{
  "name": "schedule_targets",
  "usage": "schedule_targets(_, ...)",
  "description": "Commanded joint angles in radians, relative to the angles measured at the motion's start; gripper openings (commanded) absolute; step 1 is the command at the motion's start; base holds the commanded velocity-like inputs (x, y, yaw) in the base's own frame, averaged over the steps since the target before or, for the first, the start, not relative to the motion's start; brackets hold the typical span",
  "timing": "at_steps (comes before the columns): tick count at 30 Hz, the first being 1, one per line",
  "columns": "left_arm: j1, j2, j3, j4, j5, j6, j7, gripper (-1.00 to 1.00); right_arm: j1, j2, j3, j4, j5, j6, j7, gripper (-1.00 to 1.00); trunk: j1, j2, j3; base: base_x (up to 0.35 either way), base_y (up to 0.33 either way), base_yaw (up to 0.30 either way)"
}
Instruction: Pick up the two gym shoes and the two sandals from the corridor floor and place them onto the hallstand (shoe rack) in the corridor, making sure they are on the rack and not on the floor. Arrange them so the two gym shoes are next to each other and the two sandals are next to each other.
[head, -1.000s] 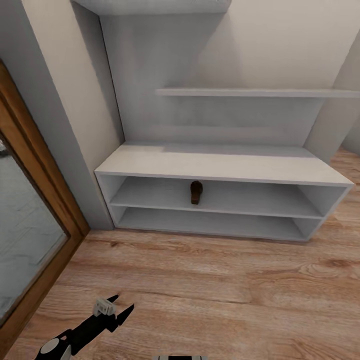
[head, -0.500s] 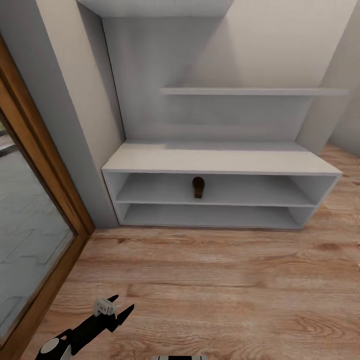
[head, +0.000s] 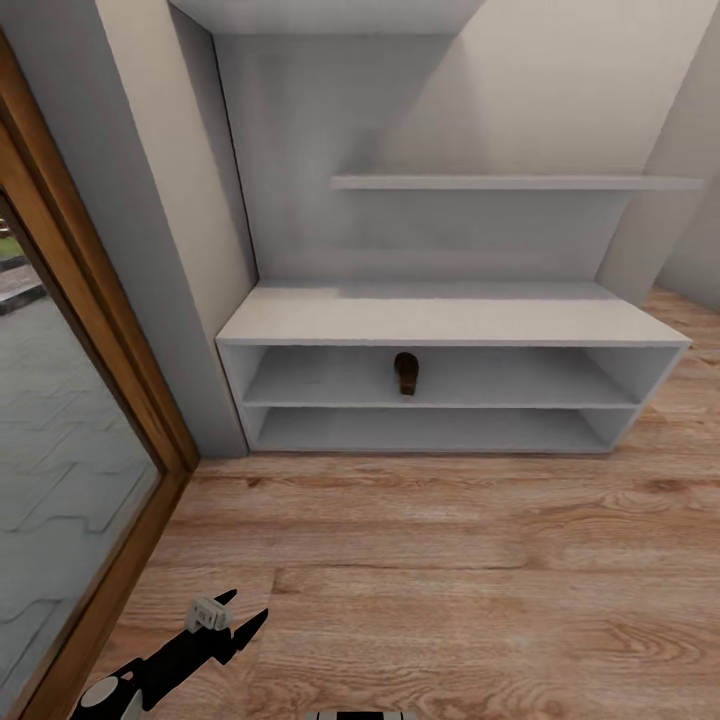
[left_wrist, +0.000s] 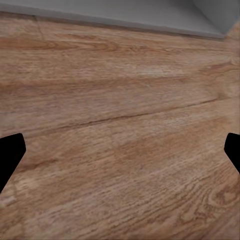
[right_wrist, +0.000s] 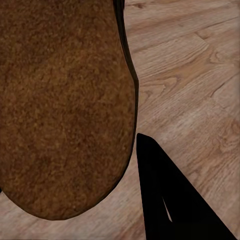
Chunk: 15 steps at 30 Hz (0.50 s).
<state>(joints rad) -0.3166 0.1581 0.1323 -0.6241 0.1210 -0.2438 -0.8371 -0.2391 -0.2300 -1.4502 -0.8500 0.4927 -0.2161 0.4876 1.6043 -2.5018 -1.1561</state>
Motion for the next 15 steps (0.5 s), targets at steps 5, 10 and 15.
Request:
schedule_targets(5,-0.001,0.0,0.001,0.001,0.003,-0.002,-0.005,1.0,-0.002,0.002,-0.006,-0.001,0.006,-0.005,0.005,-1.0,0.0,0.0,-0.001,0.0,0.009,0.0)
schedule_targets(10,0.0,0.0,0.001,0.001,0.003,-0.002,-0.005,1.0,-0.002,0.028,-0.006,-0.023,0.006,-0.005,0.006,-1.0,0.0,0.0,-0.001,0.0,0.001,0.0)
schedule_targets(15,0.001,-0.001,-0.001,0.001,0.003,-0.008,-0.006,1.0,-0.002,0.081,-0.006,-0.074,0.007,-0.005,0.006,-1.0,0.0,0.0,-0.001,0.0,0.0,0.0)
